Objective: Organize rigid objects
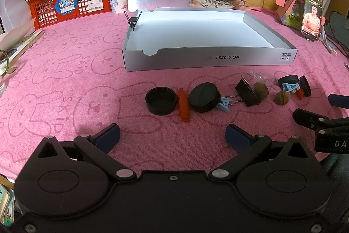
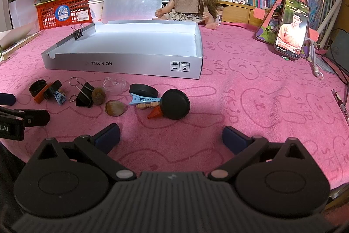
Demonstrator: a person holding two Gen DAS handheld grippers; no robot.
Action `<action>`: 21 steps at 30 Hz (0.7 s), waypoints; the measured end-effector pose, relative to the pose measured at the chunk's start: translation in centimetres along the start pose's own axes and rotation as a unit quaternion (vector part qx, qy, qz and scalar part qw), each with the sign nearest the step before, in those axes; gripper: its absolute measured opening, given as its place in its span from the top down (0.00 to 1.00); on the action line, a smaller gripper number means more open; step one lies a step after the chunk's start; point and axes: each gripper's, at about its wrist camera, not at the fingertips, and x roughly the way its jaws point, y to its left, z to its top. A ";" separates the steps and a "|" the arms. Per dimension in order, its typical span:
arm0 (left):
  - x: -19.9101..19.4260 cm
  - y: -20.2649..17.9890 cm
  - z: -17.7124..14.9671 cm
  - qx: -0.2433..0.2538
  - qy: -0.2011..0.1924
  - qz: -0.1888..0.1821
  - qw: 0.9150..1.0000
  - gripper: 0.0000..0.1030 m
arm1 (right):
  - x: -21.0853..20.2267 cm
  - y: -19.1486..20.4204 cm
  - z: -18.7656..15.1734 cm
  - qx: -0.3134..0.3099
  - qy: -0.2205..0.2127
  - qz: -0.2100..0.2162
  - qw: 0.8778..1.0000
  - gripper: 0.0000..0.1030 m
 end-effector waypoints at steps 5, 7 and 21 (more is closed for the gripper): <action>0.0 0.0 0.0 0.000 0.000 0.000 1.000 0.00 | 0.0 0.0 0.0 0.000 0.000 0.000 1.000 0.00; 0.0 0.0 0.0 0.000 0.000 0.000 1.000 0.00 | 0.0 0.0 0.0 0.000 0.000 -0.001 1.000 0.00; -0.2 0.1 -0.2 0.001 -0.006 0.000 1.000 0.00 | -0.2 0.0 0.0 0.000 -0.004 -0.002 1.000 0.00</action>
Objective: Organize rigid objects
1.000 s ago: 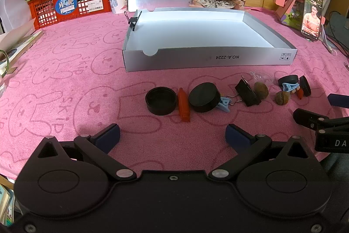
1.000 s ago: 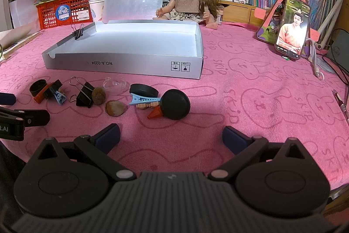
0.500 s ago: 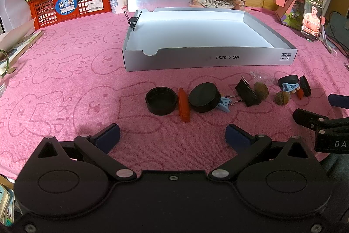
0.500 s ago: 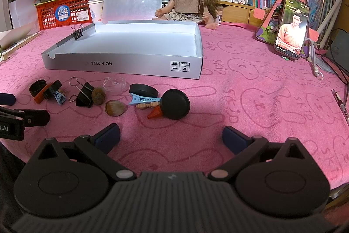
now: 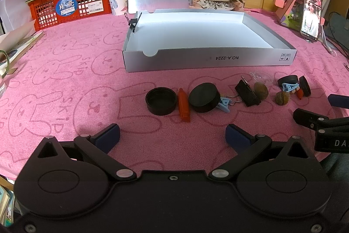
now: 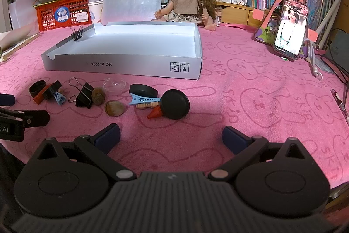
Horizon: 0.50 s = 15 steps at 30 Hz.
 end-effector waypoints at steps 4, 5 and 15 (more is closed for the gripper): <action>0.0 0.0 0.0 0.000 0.000 0.000 1.000 0.00 | 0.1 0.1 0.0 0.000 0.001 -0.001 1.000 0.00; 0.0 0.0 0.0 0.000 -0.001 0.000 1.000 0.00 | 0.1 0.1 0.0 0.000 0.001 -0.001 1.000 0.00; 0.0 0.1 -0.2 0.004 -0.005 -0.004 1.000 0.00 | 0.0 0.0 -0.3 -0.002 -0.010 0.004 1.000 0.00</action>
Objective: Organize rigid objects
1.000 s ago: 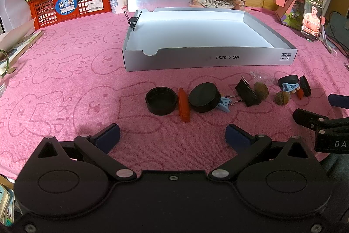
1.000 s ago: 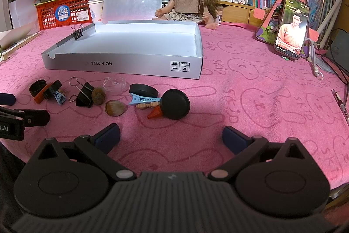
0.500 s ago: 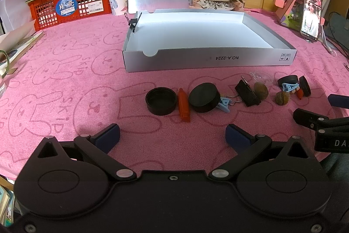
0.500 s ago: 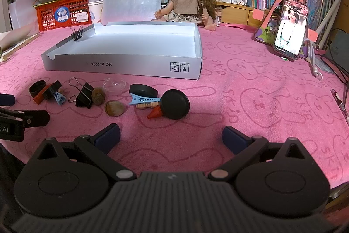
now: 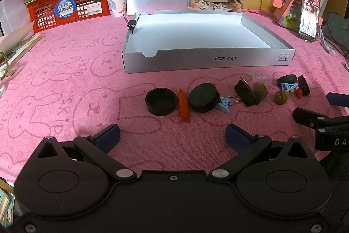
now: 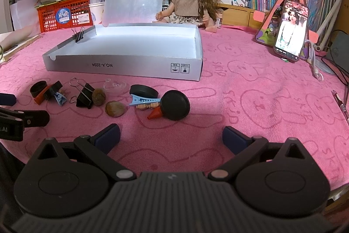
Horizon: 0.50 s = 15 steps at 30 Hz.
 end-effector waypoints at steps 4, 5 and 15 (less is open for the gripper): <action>0.0 0.0 0.0 -0.001 0.001 0.000 1.000 0.00 | 0.0 0.0 -0.1 0.000 -0.005 0.000 1.000 0.00; 0.0 0.0 0.0 0.000 0.000 0.000 1.000 0.00 | 0.0 0.0 0.0 0.001 -0.002 0.000 1.000 0.00; -0.9 0.6 0.5 -0.011 -0.004 -0.023 1.000 0.24 | -0.5 0.1 0.0 -0.002 -0.031 0.008 0.999 0.02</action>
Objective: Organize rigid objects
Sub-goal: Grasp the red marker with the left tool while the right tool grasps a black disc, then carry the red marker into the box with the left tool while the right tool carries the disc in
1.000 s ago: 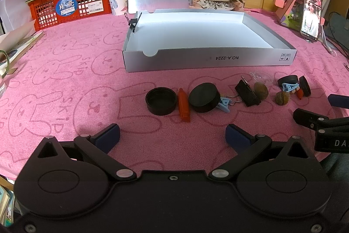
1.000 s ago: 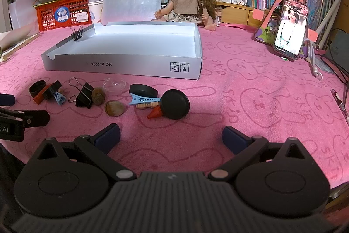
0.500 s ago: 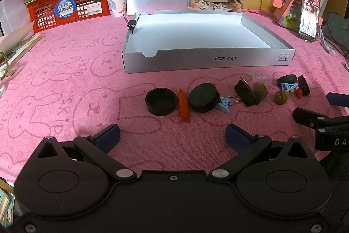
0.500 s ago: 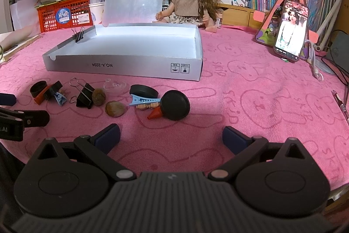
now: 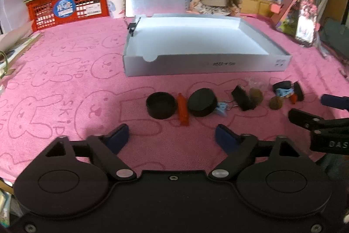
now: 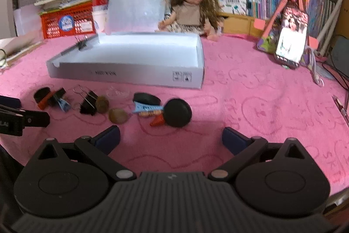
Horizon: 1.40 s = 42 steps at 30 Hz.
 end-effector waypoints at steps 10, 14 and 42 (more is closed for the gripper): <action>-1.9 0.3 0.6 -0.027 -0.024 -0.060 0.998 0.71 | -1.4 -0.9 1.1 -0.007 -0.033 0.016 0.999 0.25; -1.5 0.5 0.7 -0.033 -0.016 -0.055 0.998 0.79 | -0.9 -1.6 1.2 0.005 -0.022 0.009 1.000 0.37; 1.0 0.3 1.7 -0.043 -0.027 -0.042 0.998 0.90 | 0.6 -1.2 1.8 0.008 -0.016 0.025 1.000 0.65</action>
